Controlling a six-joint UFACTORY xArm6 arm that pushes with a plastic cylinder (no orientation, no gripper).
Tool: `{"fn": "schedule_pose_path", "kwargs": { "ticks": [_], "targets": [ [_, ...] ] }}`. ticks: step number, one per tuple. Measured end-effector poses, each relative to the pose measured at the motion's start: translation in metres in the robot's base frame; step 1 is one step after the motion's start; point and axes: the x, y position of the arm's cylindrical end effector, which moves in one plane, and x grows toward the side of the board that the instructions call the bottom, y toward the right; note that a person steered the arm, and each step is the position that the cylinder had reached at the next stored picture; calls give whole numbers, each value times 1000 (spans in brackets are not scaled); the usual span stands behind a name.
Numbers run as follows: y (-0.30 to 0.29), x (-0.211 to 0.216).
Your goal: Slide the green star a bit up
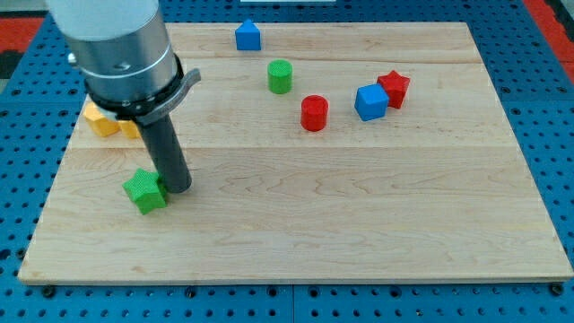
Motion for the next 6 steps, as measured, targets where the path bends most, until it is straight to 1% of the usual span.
{"fn": "schedule_pose_path", "kwargs": {
  "ticks": [1,2,3,4,5,6],
  "targets": [
    [-44,3],
    [-106,38],
    [-64,38],
    [22,67],
    [2,122],
    [-45,118]
  ]
}}
